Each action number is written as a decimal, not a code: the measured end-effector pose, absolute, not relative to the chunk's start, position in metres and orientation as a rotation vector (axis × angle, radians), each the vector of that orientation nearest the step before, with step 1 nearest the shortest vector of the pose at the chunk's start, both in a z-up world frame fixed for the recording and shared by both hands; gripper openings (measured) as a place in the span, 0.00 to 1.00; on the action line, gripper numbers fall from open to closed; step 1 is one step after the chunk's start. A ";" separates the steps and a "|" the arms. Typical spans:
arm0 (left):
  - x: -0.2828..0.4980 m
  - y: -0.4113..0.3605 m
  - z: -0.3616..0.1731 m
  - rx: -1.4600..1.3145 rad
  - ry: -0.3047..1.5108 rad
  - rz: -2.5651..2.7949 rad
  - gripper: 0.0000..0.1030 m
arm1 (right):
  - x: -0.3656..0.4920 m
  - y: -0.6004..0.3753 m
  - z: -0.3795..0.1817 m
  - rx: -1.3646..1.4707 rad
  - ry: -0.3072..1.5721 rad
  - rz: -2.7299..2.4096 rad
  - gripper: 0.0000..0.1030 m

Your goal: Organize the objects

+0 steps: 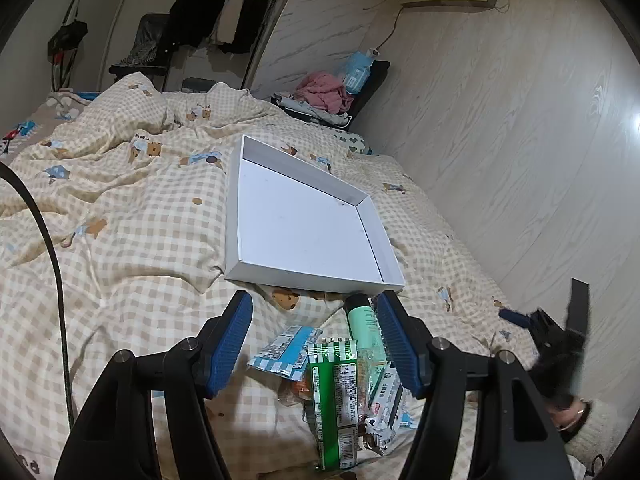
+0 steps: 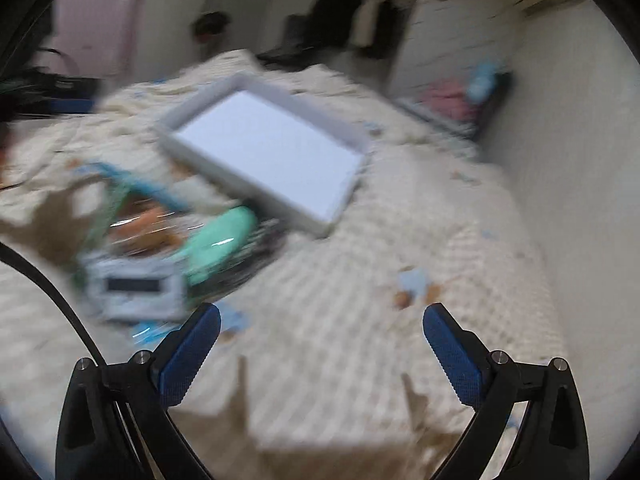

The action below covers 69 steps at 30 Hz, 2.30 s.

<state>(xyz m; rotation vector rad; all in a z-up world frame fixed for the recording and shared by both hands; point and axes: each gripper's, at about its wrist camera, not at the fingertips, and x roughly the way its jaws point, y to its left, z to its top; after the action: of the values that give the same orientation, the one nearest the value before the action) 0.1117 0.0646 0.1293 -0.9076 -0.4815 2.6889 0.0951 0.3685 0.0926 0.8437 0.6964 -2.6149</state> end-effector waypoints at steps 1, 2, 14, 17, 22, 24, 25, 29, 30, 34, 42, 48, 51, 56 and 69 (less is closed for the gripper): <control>0.112 0.065 0.129 -0.907 -0.480 2.690 0.67 | 0.093 0.363 0.086 0.785 0.780 -2.651 0.98; 0.112 0.064 0.129 -0.908 -0.481 2.694 0.67 | 0.092 0.358 0.080 0.721 0.851 -2.682 0.98; 0.111 0.063 0.127 -0.927 -0.466 2.711 0.67 | 0.075 0.369 0.040 0.567 1.386 -2.638 0.99; 0.109 0.063 0.127 -0.932 -0.464 2.713 0.67 | 0.060 0.394 0.056 0.782 1.172 -2.512 0.99; 0.107 0.065 0.125 -0.949 -0.453 2.718 0.67 | 0.027 0.420 0.068 0.818 1.097 -2.734 0.99; 0.107 0.066 0.124 -0.954 -0.444 2.723 0.67 | 0.024 0.411 0.058 0.686 1.226 -2.804 0.99; 0.107 0.066 0.124 -0.955 -0.441 2.725 0.67 | 0.023 0.402 0.050 0.580 1.302 -2.856 0.99; 0.107 0.063 0.124 -0.950 -0.452 2.733 0.68 | 0.015 0.373 0.033 0.394 1.297 -2.955 0.99; 0.107 0.062 0.124 -0.948 -0.459 2.736 0.68 | 0.014 0.366 0.032 0.379 1.239 -2.944 0.99; 0.107 0.055 0.123 -0.935 -0.501 2.743 0.68 | 0.027 0.356 0.055 0.362 0.908 -2.828 0.99; 0.109 0.058 0.125 -0.922 -0.485 2.749 0.68 | -0.006 0.375 0.074 0.883 -0.529 -2.085 0.99; 0.107 0.056 0.125 -0.926 -0.499 2.743 0.69 | -0.013 0.366 0.067 1.027 -0.733 -1.678 0.99; 0.108 0.060 0.126 -0.923 -0.481 2.734 0.70 | -0.008 0.371 0.075 1.060 -0.791 -1.560 0.99; 0.109 0.068 0.126 -0.925 -0.443 2.702 0.72 | 0.037 0.392 0.104 1.139 -0.802 -1.494 0.99; 0.113 0.079 0.129 -0.918 -0.391 2.672 0.73 | 0.160 0.457 0.142 1.259 -0.481 -1.980 0.99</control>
<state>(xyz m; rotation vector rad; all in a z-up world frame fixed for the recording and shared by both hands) 0.1131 0.0786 0.1293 -0.9178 -0.3914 2.6720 0.1600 0.4569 0.1419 1.2585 -0.4811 -1.9801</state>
